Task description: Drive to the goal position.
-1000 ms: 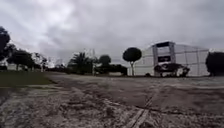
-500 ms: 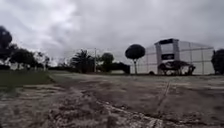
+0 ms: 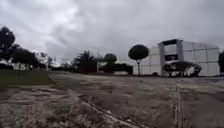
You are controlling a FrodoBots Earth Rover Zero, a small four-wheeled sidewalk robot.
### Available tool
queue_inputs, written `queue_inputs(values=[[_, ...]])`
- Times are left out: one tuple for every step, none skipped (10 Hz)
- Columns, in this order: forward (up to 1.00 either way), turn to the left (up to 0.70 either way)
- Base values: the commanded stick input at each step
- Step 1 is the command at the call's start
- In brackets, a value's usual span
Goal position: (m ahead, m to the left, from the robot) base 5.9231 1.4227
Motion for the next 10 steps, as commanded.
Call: queue_inputs(values=[[0.70, 0.00], [0.70, 0.00], [0.70, 0.00], [0.70, 0.00], [0.70, 0.00], [0.70, 0.00], [0.70, 0.00], [0.70, 0.00], [0.70, 0.00], [0.70, 0.00]])
